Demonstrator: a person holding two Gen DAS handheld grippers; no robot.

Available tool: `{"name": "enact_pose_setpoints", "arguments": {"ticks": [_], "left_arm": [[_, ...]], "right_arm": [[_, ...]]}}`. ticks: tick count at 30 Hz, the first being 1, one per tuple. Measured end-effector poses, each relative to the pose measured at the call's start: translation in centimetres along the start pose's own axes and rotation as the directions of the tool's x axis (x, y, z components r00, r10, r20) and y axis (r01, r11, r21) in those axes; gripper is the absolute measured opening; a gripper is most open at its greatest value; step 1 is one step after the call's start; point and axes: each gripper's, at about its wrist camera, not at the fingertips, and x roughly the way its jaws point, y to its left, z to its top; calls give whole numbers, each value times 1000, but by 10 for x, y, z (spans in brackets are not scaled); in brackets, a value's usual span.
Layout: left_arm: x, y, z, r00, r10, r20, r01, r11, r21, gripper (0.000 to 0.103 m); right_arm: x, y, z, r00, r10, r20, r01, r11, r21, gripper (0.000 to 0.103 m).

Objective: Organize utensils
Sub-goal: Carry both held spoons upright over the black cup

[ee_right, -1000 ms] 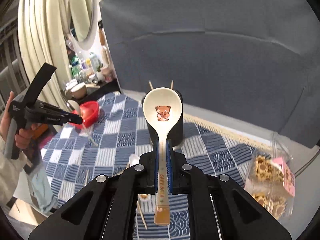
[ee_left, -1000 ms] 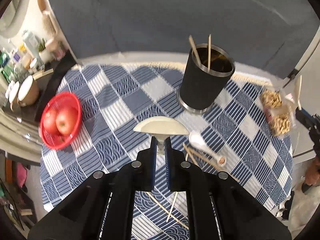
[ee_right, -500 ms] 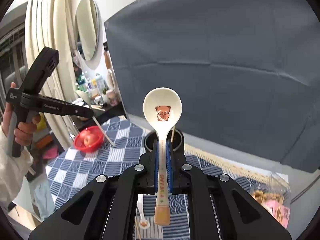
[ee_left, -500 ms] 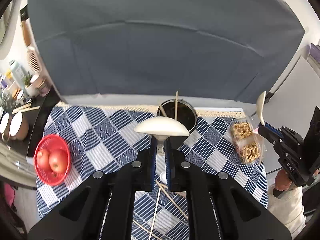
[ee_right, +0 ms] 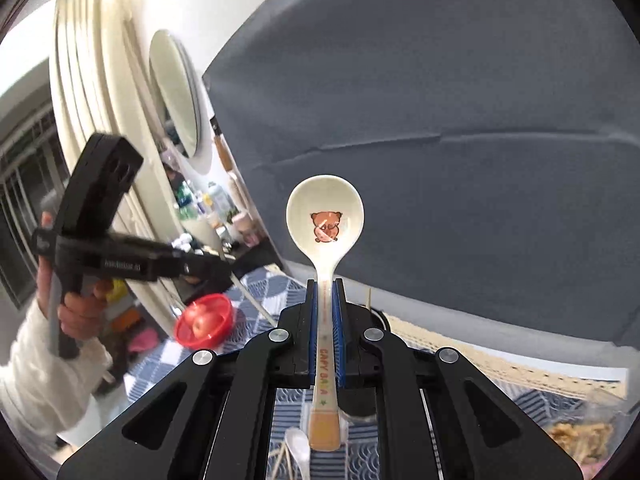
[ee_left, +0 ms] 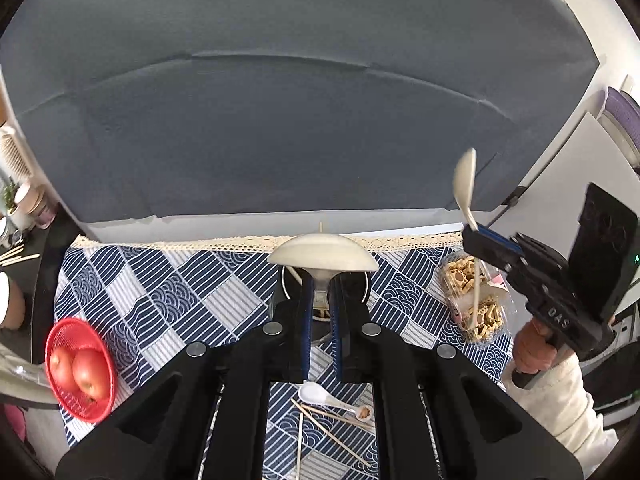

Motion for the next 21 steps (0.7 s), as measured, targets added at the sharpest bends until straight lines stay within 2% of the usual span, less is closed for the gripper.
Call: {"name": "enact_pose_setpoints", "arguments": {"ticks": [6, 14, 21], "left_arm": [[27, 5, 11, 1000, -24, -17, 24, 1000, 20, 8], [57, 15, 11, 998, -18, -65, 22, 998, 51, 8], [75, 25, 4, 994, -25, -109, 31, 998, 61, 8]], "right_arm": [[36, -15, 3, 1000, 15, 2, -15, 999, 41, 7], [89, -25, 3, 996, 85, 4, -85, 994, 72, 7], [118, -36, -8, 997, 80, 2, -80, 992, 97, 7]]}}
